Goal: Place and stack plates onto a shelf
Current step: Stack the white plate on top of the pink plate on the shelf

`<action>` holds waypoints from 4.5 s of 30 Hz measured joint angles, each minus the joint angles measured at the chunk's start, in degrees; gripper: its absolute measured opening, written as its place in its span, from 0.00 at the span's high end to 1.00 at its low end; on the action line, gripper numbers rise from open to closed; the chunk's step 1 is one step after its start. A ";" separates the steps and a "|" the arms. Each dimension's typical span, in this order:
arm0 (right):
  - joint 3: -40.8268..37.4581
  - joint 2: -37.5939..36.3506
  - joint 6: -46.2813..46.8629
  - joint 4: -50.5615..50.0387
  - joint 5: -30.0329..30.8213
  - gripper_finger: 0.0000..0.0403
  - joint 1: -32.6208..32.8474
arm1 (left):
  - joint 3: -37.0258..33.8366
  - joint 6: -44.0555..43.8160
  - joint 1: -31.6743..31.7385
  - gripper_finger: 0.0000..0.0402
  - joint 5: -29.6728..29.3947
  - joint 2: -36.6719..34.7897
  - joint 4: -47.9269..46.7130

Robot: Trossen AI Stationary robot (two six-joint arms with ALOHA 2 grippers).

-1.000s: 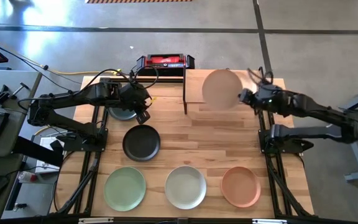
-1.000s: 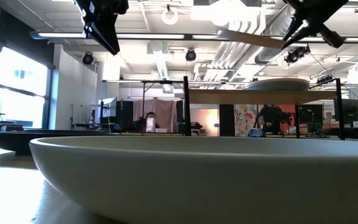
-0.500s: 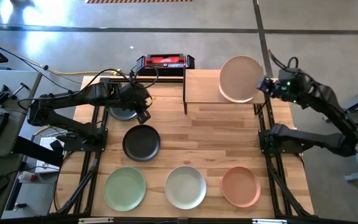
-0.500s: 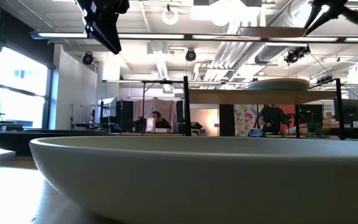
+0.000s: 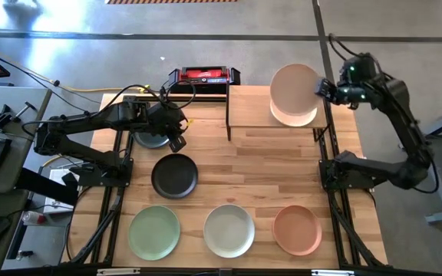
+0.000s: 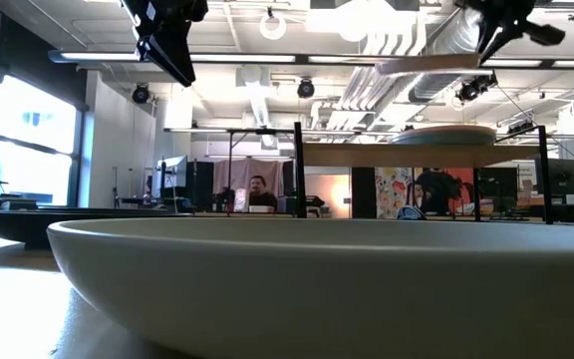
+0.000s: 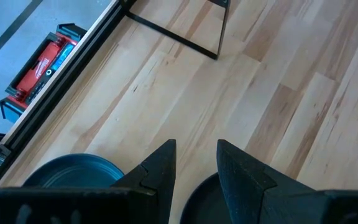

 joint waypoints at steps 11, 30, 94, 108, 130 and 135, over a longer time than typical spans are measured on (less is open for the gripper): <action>-8.60 1.71 -2.57 -2.84 -2.94 1.00 -5.20 | 0.00 0.00 0.00 0.74 0.00 0.00 -0.02; -16.64 1.65 1.60 5.03 -0.84 1.00 -8.04 | 0.00 0.02 0.00 0.74 -0.02 0.02 -0.02; -15.72 1.61 -2.71 0.05 -2.68 0.77 -0.46 | 0.02 -1.61 0.48 0.74 -1.53 0.02 0.09; -15.74 1.64 -1.43 1.14 -3.14 0.77 1.77 | 0.02 -1.55 0.48 0.74 -2.99 0.02 0.13; -15.77 3.44 4.62 1.79 3.36 0.77 10.62 | 0.02 -1.49 0.48 0.74 -3.13 0.02 0.13; -15.77 3.36 4.65 2.22 3.97 0.77 10.91 | 0.02 -1.49 0.48 0.74 -3.11 0.02 0.13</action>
